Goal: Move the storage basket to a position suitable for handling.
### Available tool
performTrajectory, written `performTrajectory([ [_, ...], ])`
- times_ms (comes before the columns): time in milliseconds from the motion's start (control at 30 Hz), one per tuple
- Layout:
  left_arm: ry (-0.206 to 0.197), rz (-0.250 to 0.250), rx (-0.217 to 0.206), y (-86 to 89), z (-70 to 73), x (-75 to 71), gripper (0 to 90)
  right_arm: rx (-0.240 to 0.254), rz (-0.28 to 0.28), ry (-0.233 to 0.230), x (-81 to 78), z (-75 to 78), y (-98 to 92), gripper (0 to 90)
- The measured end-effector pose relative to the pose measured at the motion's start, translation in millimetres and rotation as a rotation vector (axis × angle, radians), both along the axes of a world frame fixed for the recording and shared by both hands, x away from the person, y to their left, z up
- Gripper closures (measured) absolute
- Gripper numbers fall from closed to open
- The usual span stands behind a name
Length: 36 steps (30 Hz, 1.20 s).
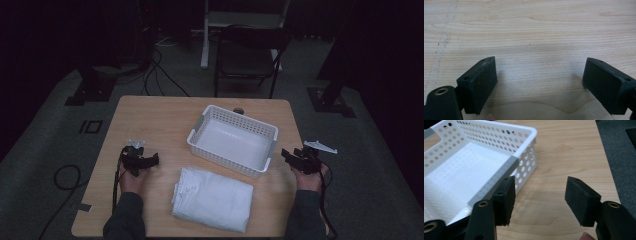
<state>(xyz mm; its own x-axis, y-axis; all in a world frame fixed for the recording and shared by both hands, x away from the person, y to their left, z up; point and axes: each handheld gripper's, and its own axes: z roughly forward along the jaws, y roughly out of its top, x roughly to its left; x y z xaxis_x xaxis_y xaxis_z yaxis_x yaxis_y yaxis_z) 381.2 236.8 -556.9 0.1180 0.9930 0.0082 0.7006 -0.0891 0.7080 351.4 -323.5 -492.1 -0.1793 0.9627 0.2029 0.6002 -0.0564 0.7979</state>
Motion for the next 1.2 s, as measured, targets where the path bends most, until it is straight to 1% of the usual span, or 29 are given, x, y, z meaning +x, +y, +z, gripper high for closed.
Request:
performTrajectory([
  [100,-0.005,-0.014,-0.002,1.0,-0.4,0.0,11.8,-0.006,0.006,-0.002,-0.5,1.9,2.1,40.1],
  [133,-0.002,-0.031,-0.001,2.6,-0.1,-0.5,11.8,-0.002,0.003,0.0,-0.5,2.1,2.2,39.2],
  [167,-0.002,-0.038,0.0,3.5,0.0,-0.7,12.3,0.005,0.0,0.005,-0.1,2.0,1.6,40.3],
  [267,-0.001,-0.041,-0.001,4.2,0.4,-1.3,13.4,0.009,0.002,0.012,0.0,2.0,1.6,38.7],
  [300,0.005,-0.044,0.001,4.1,0.8,-2.0,13.4,0.0,-0.004,0.012,0.1,2.7,3.0,36.7],
  [467,0.012,-0.049,0.002,4.6,1.5,-2.6,13.4,-0.009,0.007,0.013,0.3,4.2,8.4,35.0],
  [500,0.011,-0.051,0.002,5.1,1.4,-2.5,13.4,-0.014,0.009,0.013,0.6,4.8,11.8,32.9],
  [533,0.013,-0.052,0.002,5.2,1.6,-2.5,13.5,-0.02,0.011,0.014,0.8,5.1,13.5,32.8],
  [633,0.019,-0.053,0.002,5.1,2.2,-2.8,13.4,-0.021,0.027,0.017,1.1,5.1,17.6,33.0],
  [733,0.026,-0.074,0.005,5.7,2.7,-4.0,13.4,-0.021,0.04,0.029,1.8,4.1,22.6,33.8],
  [800,0.026,-0.075,0.004,5.4,2.7,-4.1,13.4,-0.019,0.045,0.032,2.1,3.5,24.7,34.1],
  [833,0.028,-0.078,0.003,4.6,2.9,-4.6,13.5,-0.018,0.052,0.035,2.0,2.6,29.1,36.1],
  [900,0.03,-0.075,0.004,4.0,3.4,-5.0,14.7,-0.023,0.052,0.036,1.4,3.3,31.6,37.2],
  [933,0.031,-0.075,0.004,3.7,3.6,-5.1,15.1,-0.027,0.055,0.033,1.0,3.8,32.0,37.3],
  [967,0.032,-0.076,0.004,3.5,3.9,-5.3,16.2,-0.019,0.062,0.031,0.8,4.4,32.7,37.6],
  [1033,0.032,-0.076,0.004,3.4,4.0,-5.4,16.9,-0.006,0.052,0.015,-0.8,6.4,34.2,39.4],
  [1067,0.033,-0.074,0.004,3.1,4.3,-5.5,17.1,-0.003,0.056,0.01,-1.3,7.8,35.1,39.7],
  [1133,0.035,-0.073,0.004,2.9,4.7,-5.7,19.7,-0.006,0.074,0.024,-1.3,8.7,37.9,40.4],
  [1167,0.035,-0.071,0.004,2.6,5.1,-6.1,19.7,-0.006,0.074,0.024,-1.3,8.7,37.9,40.4],
  [1200,0.034,-0.071,0.003,2.1,5.4,-6.3,22.2,-0.02,0.086,0.052,-0.3,7.7,42.3,41.2],
])
